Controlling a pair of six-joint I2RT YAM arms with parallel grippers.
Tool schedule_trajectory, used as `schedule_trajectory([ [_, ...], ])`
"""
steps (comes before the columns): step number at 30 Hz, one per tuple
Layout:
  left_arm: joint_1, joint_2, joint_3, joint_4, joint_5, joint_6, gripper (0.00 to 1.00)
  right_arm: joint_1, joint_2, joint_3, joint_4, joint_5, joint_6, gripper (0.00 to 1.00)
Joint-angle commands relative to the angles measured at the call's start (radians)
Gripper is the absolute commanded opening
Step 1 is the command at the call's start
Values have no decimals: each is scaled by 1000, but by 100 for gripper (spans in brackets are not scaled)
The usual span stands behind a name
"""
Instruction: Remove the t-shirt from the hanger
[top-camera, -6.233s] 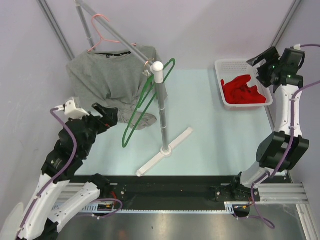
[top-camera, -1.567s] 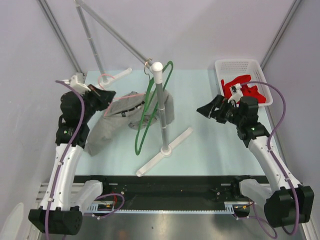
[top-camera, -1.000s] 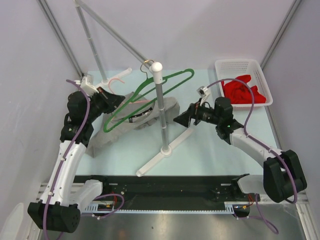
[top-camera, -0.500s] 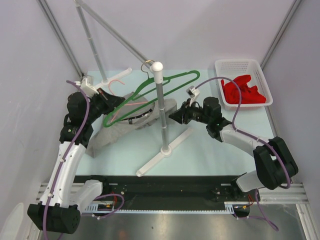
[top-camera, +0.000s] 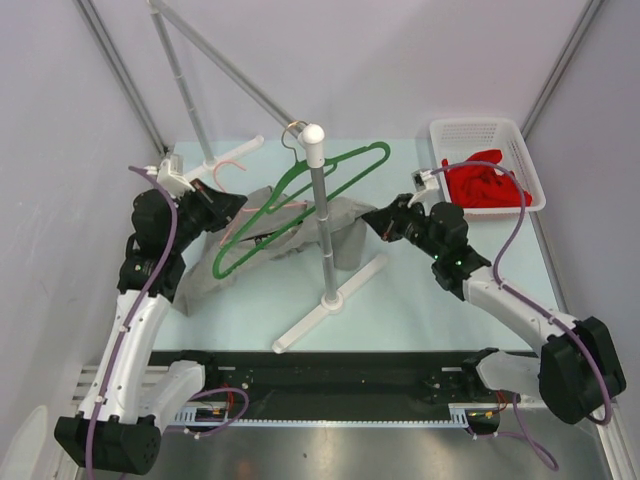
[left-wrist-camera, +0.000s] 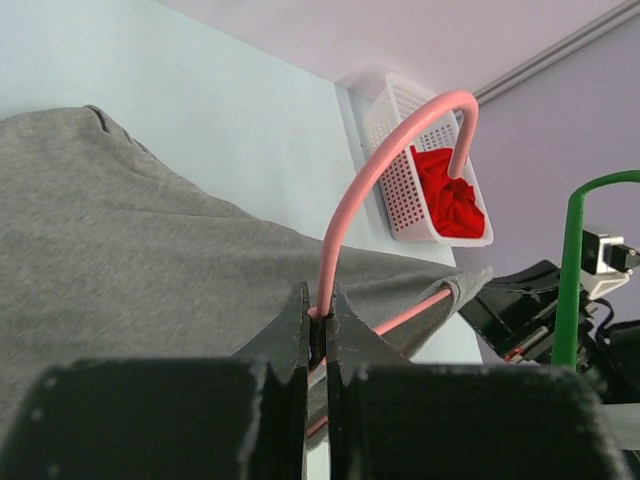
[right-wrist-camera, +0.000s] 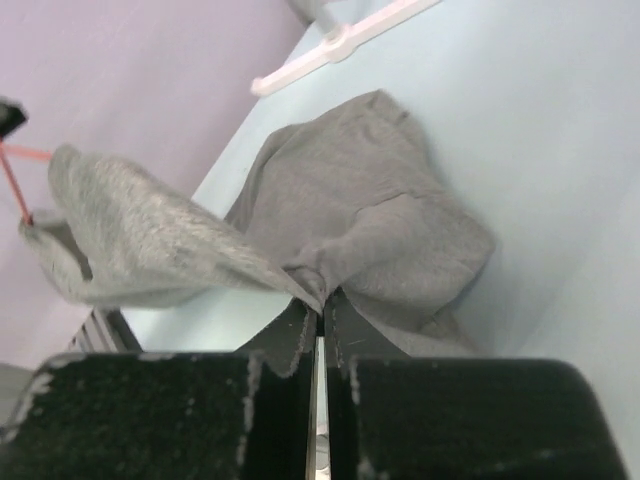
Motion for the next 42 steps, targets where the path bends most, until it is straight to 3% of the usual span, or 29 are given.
schedule_trajectory([
  [1,-4,-32,-32,66,-52,-11,0,-47,-94,-24,-109,182,178,0],
  [6,-4,-72,-92,137,-94,-44,0,-229,-183,-106,-328,239,459,0],
  [12,-4,-79,-111,161,-94,-61,0,-364,-225,-151,-398,153,430,0],
  [16,-4,-72,-114,177,-72,-72,0,-333,-204,-166,-304,43,375,0],
  [24,-4,-55,-92,169,-49,-69,0,-155,-35,77,-321,-80,162,0],
  [27,-4,-49,-69,140,-46,-43,0,-144,31,163,-368,-218,148,39],
  [28,-4,-41,-57,128,-37,-35,0,-148,48,170,-384,-244,152,66],
  [31,-4,-12,-27,97,-7,-3,1,-168,4,141,-378,-238,148,93],
  [33,-6,3,-13,88,7,18,0,-183,-27,122,-361,-239,128,98],
  [36,-10,17,-10,83,18,34,0,-208,-65,111,-320,-296,113,98],
  [42,-24,56,-6,112,95,35,0,-202,-47,73,-91,-526,194,83],
])
